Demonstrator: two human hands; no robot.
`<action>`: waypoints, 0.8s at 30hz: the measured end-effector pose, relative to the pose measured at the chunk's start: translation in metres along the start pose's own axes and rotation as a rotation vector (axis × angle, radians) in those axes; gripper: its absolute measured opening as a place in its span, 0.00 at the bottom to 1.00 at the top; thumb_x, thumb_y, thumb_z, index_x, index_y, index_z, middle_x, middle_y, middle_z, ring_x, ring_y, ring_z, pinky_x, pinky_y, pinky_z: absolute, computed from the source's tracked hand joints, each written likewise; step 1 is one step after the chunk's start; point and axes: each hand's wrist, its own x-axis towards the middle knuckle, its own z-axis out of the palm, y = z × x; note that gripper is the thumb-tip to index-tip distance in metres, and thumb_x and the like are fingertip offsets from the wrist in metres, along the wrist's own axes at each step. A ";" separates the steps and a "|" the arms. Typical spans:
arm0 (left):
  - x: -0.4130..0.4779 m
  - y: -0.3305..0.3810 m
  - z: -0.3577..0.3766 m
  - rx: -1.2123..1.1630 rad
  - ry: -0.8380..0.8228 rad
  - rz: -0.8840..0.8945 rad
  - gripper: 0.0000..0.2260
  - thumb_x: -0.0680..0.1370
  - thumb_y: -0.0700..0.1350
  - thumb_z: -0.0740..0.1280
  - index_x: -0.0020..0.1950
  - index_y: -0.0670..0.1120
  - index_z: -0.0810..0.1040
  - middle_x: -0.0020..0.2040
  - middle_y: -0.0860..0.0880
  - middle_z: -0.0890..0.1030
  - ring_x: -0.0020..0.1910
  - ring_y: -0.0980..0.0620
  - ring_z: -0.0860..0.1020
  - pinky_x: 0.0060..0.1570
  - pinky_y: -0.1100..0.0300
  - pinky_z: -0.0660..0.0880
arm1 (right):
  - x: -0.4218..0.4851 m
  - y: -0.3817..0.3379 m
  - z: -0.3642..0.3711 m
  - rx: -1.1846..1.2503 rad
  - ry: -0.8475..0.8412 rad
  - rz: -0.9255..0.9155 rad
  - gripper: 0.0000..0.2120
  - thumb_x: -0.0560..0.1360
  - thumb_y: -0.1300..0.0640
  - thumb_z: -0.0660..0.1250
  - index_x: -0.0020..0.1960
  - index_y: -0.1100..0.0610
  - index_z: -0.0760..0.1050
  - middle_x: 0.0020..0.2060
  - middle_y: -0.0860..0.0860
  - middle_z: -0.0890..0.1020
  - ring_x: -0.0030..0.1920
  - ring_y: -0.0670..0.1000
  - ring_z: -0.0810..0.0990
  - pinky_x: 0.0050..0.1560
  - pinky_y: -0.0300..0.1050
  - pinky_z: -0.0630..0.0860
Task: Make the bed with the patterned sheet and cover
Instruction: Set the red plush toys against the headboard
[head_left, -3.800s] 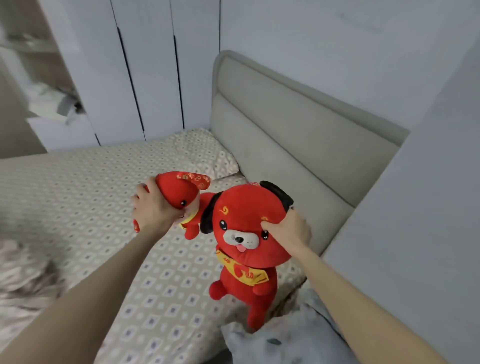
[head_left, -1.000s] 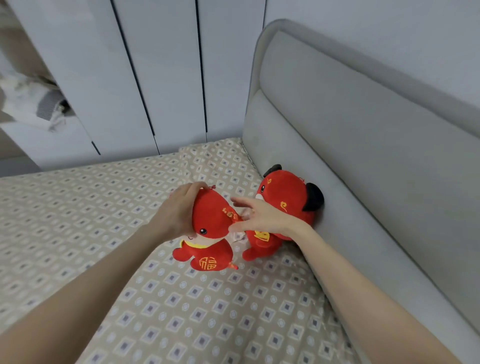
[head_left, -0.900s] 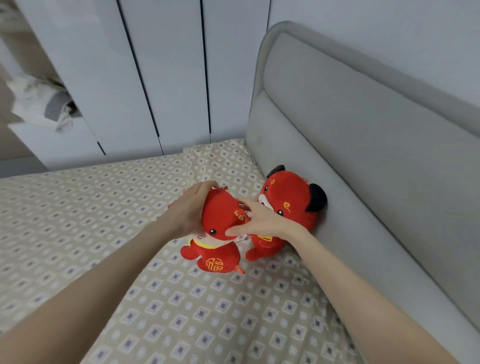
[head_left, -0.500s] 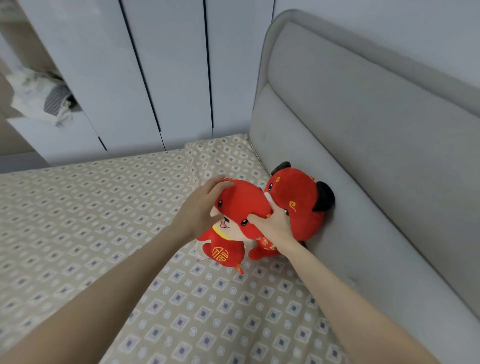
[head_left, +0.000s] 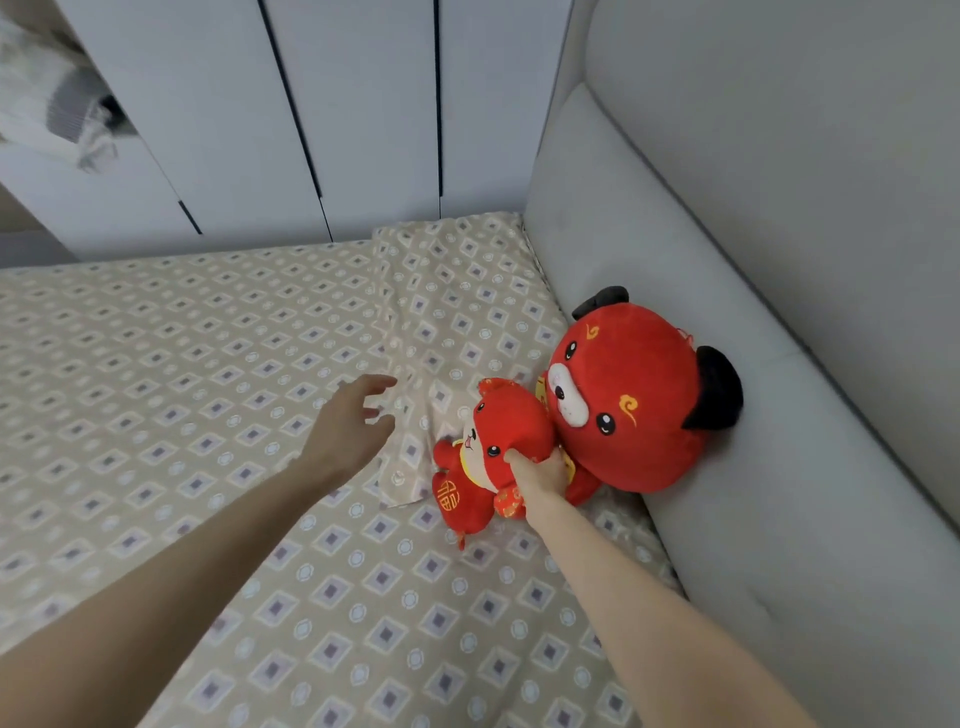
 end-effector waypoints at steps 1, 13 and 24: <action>0.002 -0.004 0.003 0.000 -0.008 -0.015 0.19 0.77 0.37 0.64 0.67 0.48 0.71 0.68 0.48 0.72 0.58 0.48 0.76 0.52 0.61 0.69 | 0.007 0.003 0.002 0.011 0.007 0.036 0.34 0.69 0.61 0.72 0.72 0.58 0.65 0.65 0.55 0.76 0.63 0.56 0.75 0.64 0.48 0.72; 0.002 -0.013 0.028 -0.018 -0.091 -0.084 0.19 0.77 0.39 0.63 0.67 0.51 0.71 0.68 0.49 0.70 0.55 0.52 0.76 0.34 0.63 0.70 | 0.011 0.032 -0.004 -0.308 -0.077 0.075 0.26 0.72 0.49 0.71 0.67 0.59 0.72 0.62 0.55 0.78 0.63 0.58 0.75 0.62 0.48 0.72; -0.012 -0.001 0.031 0.045 -0.126 -0.141 0.18 0.76 0.42 0.64 0.66 0.50 0.72 0.68 0.47 0.71 0.53 0.50 0.79 0.56 0.58 0.69 | 0.002 -0.005 0.000 -0.298 -0.111 -0.063 0.36 0.70 0.57 0.70 0.73 0.53 0.57 0.65 0.56 0.73 0.61 0.57 0.76 0.62 0.52 0.73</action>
